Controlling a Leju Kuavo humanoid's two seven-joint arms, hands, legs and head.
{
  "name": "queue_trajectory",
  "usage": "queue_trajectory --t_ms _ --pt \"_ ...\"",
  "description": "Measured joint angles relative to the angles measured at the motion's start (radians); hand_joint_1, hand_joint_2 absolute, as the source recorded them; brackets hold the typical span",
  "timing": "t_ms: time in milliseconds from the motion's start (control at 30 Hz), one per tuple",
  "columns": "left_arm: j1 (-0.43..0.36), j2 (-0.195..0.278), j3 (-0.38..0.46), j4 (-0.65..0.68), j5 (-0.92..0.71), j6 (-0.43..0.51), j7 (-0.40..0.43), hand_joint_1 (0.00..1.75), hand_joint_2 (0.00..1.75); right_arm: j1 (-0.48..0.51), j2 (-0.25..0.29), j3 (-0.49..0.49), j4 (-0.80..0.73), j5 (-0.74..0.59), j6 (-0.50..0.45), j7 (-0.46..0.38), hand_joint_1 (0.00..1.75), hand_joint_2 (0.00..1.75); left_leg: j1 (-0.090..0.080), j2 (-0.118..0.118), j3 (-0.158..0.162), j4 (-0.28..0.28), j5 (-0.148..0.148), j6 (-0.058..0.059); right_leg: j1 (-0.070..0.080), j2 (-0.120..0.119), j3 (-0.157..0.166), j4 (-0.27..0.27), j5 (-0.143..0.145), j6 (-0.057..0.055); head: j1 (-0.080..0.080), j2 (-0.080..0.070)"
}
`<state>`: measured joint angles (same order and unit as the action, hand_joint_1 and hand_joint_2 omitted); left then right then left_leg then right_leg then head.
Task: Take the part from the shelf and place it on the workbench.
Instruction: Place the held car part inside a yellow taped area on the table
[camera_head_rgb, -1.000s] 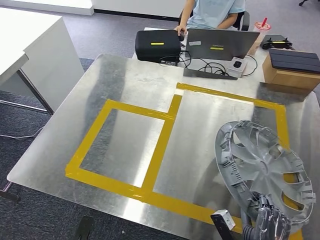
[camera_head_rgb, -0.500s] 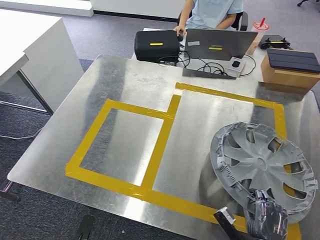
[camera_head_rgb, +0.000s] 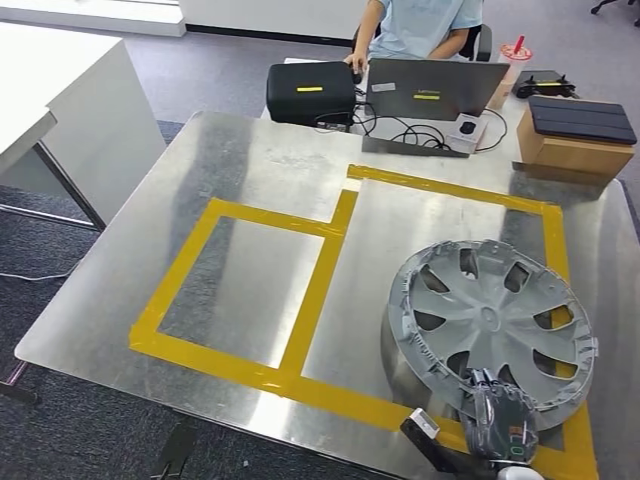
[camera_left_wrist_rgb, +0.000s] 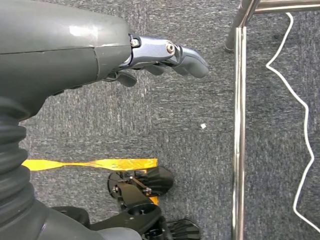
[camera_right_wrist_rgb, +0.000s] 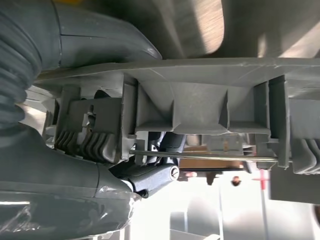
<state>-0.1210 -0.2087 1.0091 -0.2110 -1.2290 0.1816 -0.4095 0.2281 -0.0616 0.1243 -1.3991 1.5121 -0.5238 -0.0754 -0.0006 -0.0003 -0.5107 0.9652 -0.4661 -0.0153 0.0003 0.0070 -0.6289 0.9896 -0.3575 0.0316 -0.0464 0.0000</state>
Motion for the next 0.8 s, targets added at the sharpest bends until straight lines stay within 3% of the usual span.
queue_trajectory --t_ms 267,600,633,667,733,767,800 --pt "-0.007 0.0 -0.016 0.0 -0.009 -0.005 0.008 0.0 1.75 -0.074 -0.02 0.184 0.071 0.004 0.007 0.038 1.75 1.75 0.0 0.004 -0.001 0.0 0.003 -0.001 0.001 0.003 -0.003 0.0 0.004 -0.002 0.0 0.0" --pt "-0.01 0.0 -0.021 0.0 -0.012 -0.005 0.012 0.0 1.75 -0.108 -0.035 0.257 0.104 -0.002 0.003 0.049 1.75 1.75 0.0 0.004 -0.002 0.0 0.002 0.003 0.001 0.004 -0.003 -0.001 0.004 -0.002 0.0 0.0" --pt "-0.01 0.0 -0.021 0.0 -0.013 -0.006 0.012 0.0 1.75 -0.11 -0.036 0.263 0.106 -0.004 0.002 0.052 1.67 1.75 0.0 0.004 -0.002 0.0 0.002 0.002 0.001 0.004 -0.003 -0.001 0.004 -0.002 0.0 0.0" --pt "-0.011 0.0 -0.022 0.0 -0.015 -0.006 0.013 0.0 1.75 -0.112 -0.037 0.27 0.107 -0.007 0.0 0.056 1.4 1.75 0.0 0.004 -0.002 0.0 0.002 0.002 0.001 0.004 -0.003 -0.001 0.004 -0.002 0.0 0.0" --pt "-0.011 0.0 -0.024 0.0 -0.022 -0.006 0.018 0.0 1.75 -0.115 -0.041 0.284 0.109 -0.015 -0.003 0.071 0.52 1.75 0.0 0.004 -0.002 0.0 0.002 0.002 0.001 0.004 -0.003 -0.001 0.005 -0.002 0.0 0.0" --pt "-0.012 0.0 -0.026 0.0 -0.024 -0.006 0.021 0.0 1.31 -0.115 -0.044 0.291 0.109 -0.019 -0.004 0.081 0.16 1.75 0.0 0.004 -0.002 0.0 0.002 0.002 0.001 0.004 -0.003 -0.001 0.005 -0.002 0.0 0.0" --pt "-0.012 0.0 -0.027 0.0 -0.023 -0.008 0.022 0.0 0.87 -0.115 -0.046 0.296 0.11 -0.024 -0.006 0.092 0.0 1.75 0.0 0.004 -0.002 0.0 0.003 0.002 0.001 0.004 -0.004 -0.001 0.005 -0.002 0.0 0.0"
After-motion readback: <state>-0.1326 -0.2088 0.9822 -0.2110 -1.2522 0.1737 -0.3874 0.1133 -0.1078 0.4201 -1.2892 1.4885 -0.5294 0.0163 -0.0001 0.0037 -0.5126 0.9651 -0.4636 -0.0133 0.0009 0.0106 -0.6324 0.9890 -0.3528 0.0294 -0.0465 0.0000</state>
